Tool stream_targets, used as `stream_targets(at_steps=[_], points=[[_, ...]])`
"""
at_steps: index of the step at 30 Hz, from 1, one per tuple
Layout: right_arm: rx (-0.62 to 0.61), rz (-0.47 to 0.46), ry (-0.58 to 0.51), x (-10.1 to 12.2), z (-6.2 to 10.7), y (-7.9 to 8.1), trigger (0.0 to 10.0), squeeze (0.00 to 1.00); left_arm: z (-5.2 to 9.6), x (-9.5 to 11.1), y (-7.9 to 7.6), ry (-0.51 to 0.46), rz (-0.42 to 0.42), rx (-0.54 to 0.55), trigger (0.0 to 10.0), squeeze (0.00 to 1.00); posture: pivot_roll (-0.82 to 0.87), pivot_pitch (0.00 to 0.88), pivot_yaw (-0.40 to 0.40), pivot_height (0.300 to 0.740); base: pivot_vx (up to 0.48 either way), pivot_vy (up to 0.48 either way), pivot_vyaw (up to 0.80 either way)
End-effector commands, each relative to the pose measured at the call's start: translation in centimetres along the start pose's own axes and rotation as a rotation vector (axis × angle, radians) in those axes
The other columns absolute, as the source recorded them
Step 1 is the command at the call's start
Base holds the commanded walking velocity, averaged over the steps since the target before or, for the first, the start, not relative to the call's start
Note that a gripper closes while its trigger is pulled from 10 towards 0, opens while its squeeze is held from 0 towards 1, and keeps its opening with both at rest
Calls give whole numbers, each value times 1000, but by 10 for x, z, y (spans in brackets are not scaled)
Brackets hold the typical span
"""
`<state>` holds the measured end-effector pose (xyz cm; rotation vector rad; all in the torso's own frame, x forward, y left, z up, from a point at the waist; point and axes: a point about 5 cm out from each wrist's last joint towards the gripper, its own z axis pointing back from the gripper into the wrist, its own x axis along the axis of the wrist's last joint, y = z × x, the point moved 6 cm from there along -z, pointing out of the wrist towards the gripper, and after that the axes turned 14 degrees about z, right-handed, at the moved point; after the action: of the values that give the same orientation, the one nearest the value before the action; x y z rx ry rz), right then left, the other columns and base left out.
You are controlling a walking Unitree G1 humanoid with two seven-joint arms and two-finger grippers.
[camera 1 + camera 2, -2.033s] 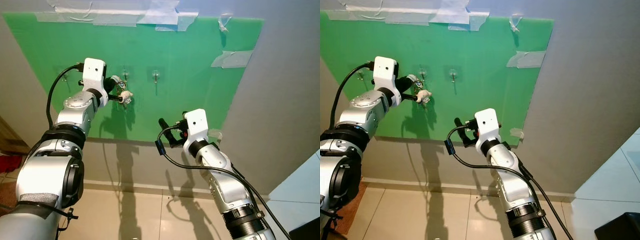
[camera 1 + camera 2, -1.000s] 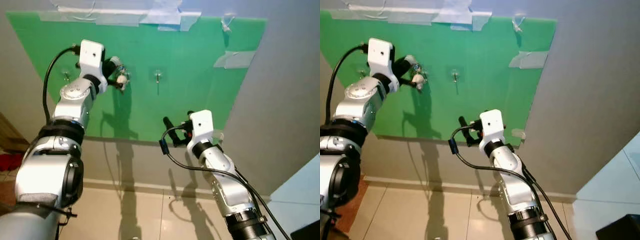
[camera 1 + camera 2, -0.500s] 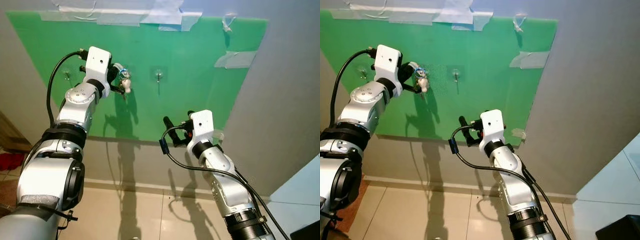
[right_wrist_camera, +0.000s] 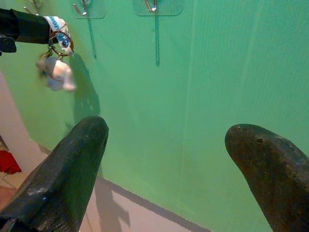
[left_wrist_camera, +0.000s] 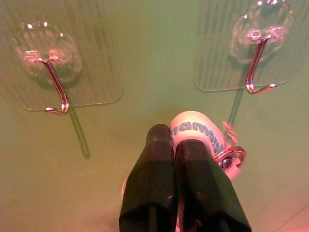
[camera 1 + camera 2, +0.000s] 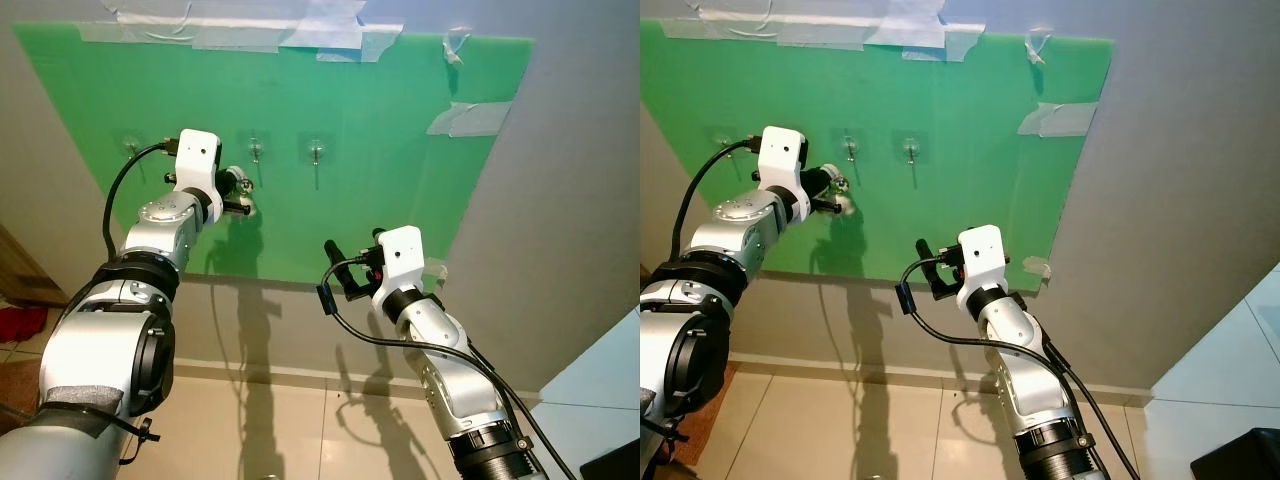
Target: Hang keys on a hook
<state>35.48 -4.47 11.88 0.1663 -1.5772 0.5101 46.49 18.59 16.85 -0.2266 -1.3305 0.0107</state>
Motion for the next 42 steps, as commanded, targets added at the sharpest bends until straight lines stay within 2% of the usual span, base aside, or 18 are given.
stream_targets(at_steps=[1,6,12,19,23,29,30,32,37,42], points=[[-2,-5,-7,4,1,0,10000,0,-1,8,-1,2,28,8,0,0,-46,0,86,740,0,0,0],[-4,-5,-4,4,1,-1,10000,0,-2,9,-4,-2,12,-2,0,0,-48,0,87,740,0,0,0],[-6,-3,2,3,2,-1,10000,0,-2,18,-11,-44,-45,-31,0,0,-47,0,88,740,0,0,0],[3,-9,7,2,2,3,10000,0,-3,18,-34,-25,-177,-147,0,0,-42,0,86,740,0,0,0],[5,-9,8,2,2,3,10000,0,-3,20,-41,-23,-206,-184,0,0,-42,0,85,740,0,0,0],[7,-9,10,2,2,3,10000,0,-3,32,-39,-73,-178,-161,0,0,-43,0,84,740,0,0,0],[8,-7,10,2,2,3,10000,0,-2,42,-34,-118,-138,-133,0,0,-43,0,84,740,0,0,0],[8,-6,10,2,2,3,10000,0,-2,48,-33,-142,-127,-130,0,0,-46,0,82,740,0,0,0],[9,-5,10,2,2,3,10000,0,-1,55,-34,-161,-109,-135,0,0,-46,0,82,740,0,0,0],[8,-4,11,2,2,3,10000,0,1,70,-36,-228,-83,-144,0,0,-49,0,84,740,0,0,0]])
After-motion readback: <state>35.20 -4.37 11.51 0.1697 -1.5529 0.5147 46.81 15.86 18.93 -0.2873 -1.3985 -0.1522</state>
